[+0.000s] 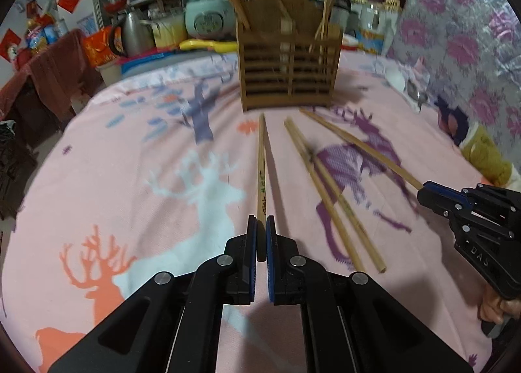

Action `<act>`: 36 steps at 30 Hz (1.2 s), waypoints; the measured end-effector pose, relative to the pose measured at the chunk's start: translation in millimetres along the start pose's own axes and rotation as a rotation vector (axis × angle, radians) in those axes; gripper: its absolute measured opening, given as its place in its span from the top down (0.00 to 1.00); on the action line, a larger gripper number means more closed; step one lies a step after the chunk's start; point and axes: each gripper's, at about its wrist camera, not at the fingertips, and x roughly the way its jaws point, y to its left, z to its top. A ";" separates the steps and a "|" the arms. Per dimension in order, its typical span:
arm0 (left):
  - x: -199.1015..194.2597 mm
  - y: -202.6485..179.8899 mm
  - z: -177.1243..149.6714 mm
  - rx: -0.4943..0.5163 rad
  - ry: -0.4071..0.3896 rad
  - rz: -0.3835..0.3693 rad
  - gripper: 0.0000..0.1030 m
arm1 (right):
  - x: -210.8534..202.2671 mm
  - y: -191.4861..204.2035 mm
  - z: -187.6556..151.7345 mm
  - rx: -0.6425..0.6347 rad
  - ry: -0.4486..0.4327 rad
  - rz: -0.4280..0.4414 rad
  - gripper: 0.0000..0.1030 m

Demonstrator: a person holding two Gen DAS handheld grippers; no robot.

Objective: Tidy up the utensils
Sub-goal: 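Close the right gripper on a chopstick while the left gripper grasps another chopstick, then carry both chopsticks up over the wooden holder and lower them into it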

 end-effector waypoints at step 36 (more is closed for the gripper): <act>-47.8 0.0 163.7 -0.133 -0.261 -0.088 0.94 | -48.8 -39.2 133.1 0.187 -0.312 0.057 0.94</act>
